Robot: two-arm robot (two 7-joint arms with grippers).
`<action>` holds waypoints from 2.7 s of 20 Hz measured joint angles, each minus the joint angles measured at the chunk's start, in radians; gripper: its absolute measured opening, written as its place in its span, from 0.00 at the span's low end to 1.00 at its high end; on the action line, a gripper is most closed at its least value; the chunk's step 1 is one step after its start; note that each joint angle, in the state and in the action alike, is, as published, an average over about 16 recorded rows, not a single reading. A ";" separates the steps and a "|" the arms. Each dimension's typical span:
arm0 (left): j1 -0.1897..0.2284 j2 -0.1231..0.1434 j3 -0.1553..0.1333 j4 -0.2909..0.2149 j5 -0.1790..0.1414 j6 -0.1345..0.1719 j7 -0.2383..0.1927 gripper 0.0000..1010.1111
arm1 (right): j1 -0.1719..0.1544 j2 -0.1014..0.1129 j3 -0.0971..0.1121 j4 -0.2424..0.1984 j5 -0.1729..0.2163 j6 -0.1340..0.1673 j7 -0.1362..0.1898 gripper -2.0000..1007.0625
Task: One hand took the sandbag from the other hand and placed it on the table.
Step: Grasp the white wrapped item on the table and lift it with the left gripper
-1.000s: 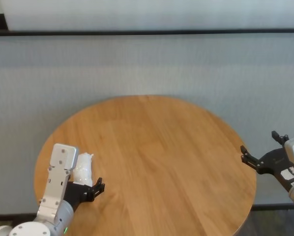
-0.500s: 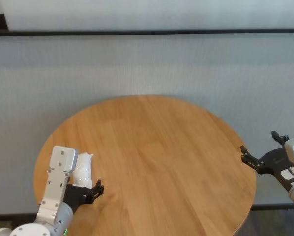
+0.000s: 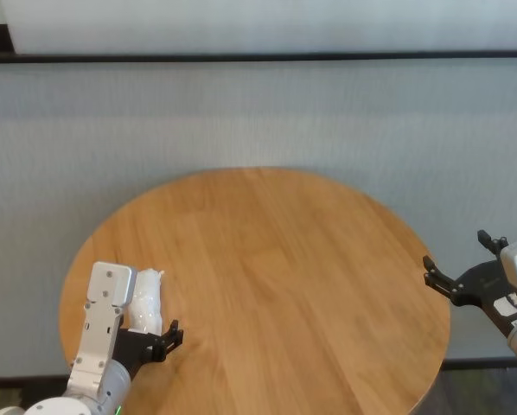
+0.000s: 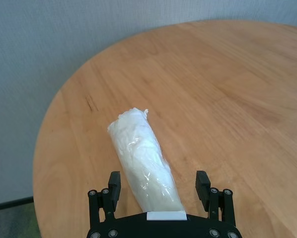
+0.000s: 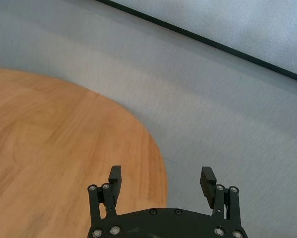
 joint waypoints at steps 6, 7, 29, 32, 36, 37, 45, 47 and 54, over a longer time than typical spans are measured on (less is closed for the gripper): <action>-0.004 -0.013 -0.010 0.018 0.009 -0.003 -0.006 0.99 | 0.000 0.000 0.000 0.000 0.000 0.000 0.000 0.99; -0.004 -0.015 -0.012 0.020 0.010 -0.003 -0.008 0.99 | 0.000 0.000 0.000 0.000 0.000 0.000 0.000 0.99; -0.039 -0.046 -0.040 0.090 0.056 -0.024 -0.059 0.99 | 0.000 0.000 0.000 0.000 0.000 0.000 0.000 0.99; -0.046 -0.050 -0.042 0.101 0.063 -0.025 -0.065 0.99 | 0.000 0.000 0.000 0.000 0.000 0.000 0.000 0.99; -0.053 -0.054 -0.046 0.111 0.074 -0.022 -0.072 0.99 | 0.000 0.000 0.000 0.000 0.000 0.000 0.000 0.99; -0.055 -0.055 -0.047 0.112 0.077 -0.021 -0.073 0.99 | 0.000 0.000 0.000 0.000 0.000 0.000 0.000 0.99; -0.054 -0.060 -0.057 0.116 0.090 -0.013 -0.091 0.99 | 0.000 0.000 0.000 0.000 0.000 0.000 0.000 0.99; -0.053 -0.060 -0.059 0.115 0.092 -0.012 -0.096 0.99 | 0.000 0.000 0.000 0.000 0.000 0.000 0.000 0.99; -0.048 -0.060 -0.065 0.113 0.091 -0.012 -0.111 0.99 | 0.000 0.000 0.000 0.000 0.000 0.000 0.000 0.99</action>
